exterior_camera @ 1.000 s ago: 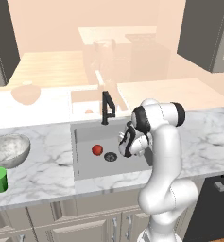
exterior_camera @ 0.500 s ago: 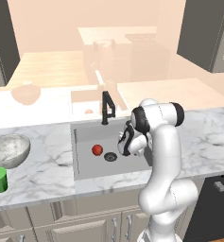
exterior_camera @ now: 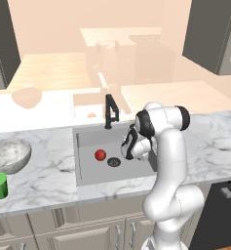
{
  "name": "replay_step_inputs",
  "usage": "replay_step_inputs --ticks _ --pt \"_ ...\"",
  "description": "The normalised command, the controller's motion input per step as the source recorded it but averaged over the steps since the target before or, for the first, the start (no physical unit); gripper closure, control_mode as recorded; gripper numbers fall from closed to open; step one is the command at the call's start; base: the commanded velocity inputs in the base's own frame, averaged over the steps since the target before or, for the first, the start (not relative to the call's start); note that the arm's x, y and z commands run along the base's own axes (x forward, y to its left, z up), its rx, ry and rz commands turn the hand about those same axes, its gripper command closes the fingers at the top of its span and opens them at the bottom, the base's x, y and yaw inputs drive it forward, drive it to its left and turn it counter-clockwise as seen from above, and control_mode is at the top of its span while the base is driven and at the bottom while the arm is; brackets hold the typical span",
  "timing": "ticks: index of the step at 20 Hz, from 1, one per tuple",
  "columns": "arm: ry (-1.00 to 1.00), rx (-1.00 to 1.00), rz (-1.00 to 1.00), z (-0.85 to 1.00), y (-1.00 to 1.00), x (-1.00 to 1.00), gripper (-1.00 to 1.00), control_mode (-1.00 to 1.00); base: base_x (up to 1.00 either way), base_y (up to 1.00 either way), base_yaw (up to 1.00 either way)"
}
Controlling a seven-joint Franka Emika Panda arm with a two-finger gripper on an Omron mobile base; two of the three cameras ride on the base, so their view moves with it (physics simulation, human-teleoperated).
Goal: Remove the onion and banana from the sink. Then move the bowl and cup from the counter to the sink for washing.
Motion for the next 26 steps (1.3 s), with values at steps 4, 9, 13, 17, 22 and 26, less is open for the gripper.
replay_step_inputs --ticks 4,9,13,17,22,26 --pt "-0.02 0.00 0.00 0.00 -0.03 0.00 1.00 -1.00 0.00 0.00 0.00" --pt "-0.02 0.01 0.00 0.03 -0.05 0.00 1.00 -1.00 0.00 0.00 0.00" --pt "-0.09 0.01 0.00 0.06 -0.05 0.00 1.00 -1.00 0.00 0.00 0.00" --pt "-0.09 0.00 0.00 0.10 -0.04 -0.06 1.00 -1.00 0.00 0.00 0.00" --pt "-0.10 0.00 0.00 0.17 -0.01 -0.08 1.00 -1.00 0.00 0.00 0.00" --pt "-0.07 0.00 0.00 0.16 0.00 -0.11 1.00 -1.00 0.00 0.00 0.00"
